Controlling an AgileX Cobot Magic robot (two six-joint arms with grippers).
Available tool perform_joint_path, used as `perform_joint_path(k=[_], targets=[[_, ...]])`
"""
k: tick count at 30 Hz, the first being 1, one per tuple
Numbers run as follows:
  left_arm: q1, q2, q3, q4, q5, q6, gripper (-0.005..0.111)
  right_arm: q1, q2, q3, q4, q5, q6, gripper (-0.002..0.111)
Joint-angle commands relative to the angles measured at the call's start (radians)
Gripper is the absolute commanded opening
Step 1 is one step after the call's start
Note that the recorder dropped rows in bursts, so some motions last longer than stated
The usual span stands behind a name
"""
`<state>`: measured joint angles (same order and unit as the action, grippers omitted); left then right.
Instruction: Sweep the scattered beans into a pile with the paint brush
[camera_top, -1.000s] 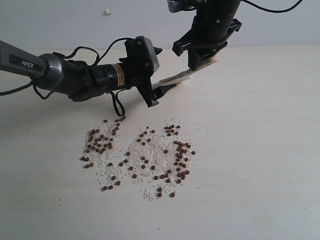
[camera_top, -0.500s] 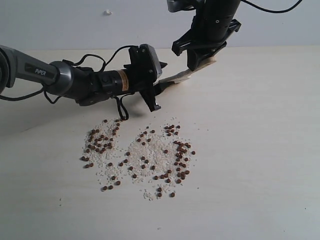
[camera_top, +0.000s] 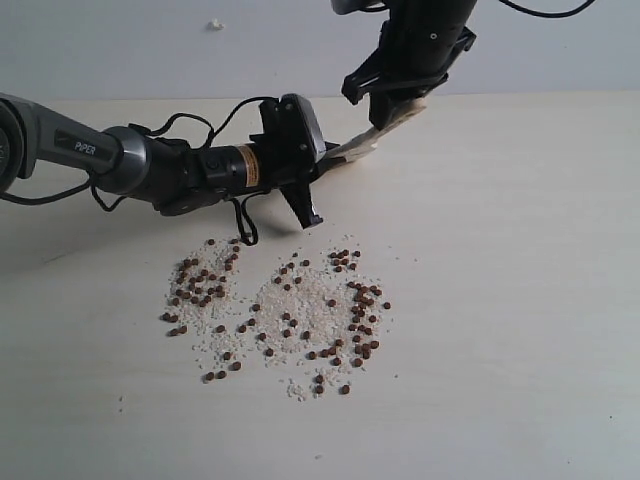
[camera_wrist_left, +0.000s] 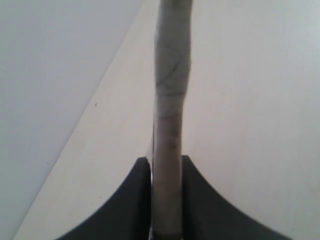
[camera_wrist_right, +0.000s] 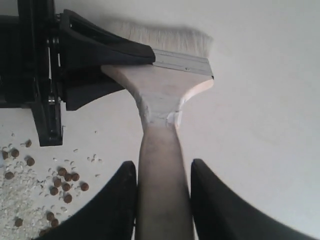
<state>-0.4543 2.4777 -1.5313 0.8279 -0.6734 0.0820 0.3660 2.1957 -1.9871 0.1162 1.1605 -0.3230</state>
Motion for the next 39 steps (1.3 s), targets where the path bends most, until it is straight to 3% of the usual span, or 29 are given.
perform_joint_path(k=[1, 2, 4, 10, 15, 17, 20, 27, 29, 33, 39], targets=[[0.001, -0.008, -0.009, -0.025, -0.010, -0.033, 0.000, -0.002, -0.037, -0.005, 0.008, -0.082, -0.041, 0.066], [0.001, -0.008, -0.009, -0.025, -0.009, -0.033, 0.000, -0.002, -0.047, -0.005, 0.006, -0.112, -0.041, 0.076], [0.001, -0.015, -0.009, -0.021, 0.006, -0.041, 0.000, -0.002, -0.071, -0.005, 0.006, -0.168, -0.022, 0.079], [0.022, -0.087, -0.009, 0.016, 0.073, -0.244, 0.000, -0.002, -0.179, -0.005, -0.002, -0.285, 0.001, 0.063], [0.101, -0.146, -0.009, 0.224, 0.075, -0.577, 0.000, -0.002, -0.279, -0.005, 0.051, -0.308, -0.111, 0.056], [0.146, -0.166, -0.009, 0.402, -0.006, -0.755, 0.000, -0.002, -0.305, -0.005, 0.105, -0.308, -0.188, 0.056], [0.213, -0.185, -0.009, 0.601, -0.202, -0.894, 0.000, -0.002, -0.332, -0.003, 0.208, -0.275, -0.336, 0.056], [0.349, -0.180, -0.009, 0.698, -0.548, -1.076, 0.000, -0.030, -0.333, 0.074, 0.719, -0.120, -0.786, 0.056], [0.372, -0.180, -0.007, 0.745, -0.548, -1.102, 0.000, -0.039, -0.333, 0.123, 0.824, -0.114, -0.874, 0.056], [0.366, -0.185, 0.011, 0.762, -0.548, -1.141, 0.000, -0.043, -0.333, 0.273, 0.971, -0.151, -1.086, 0.056], [0.282, -0.188, 0.011, 0.764, -0.548, -1.161, 0.000, -0.094, -0.333, 0.437, 1.030, -0.290, -1.232, 0.056]])
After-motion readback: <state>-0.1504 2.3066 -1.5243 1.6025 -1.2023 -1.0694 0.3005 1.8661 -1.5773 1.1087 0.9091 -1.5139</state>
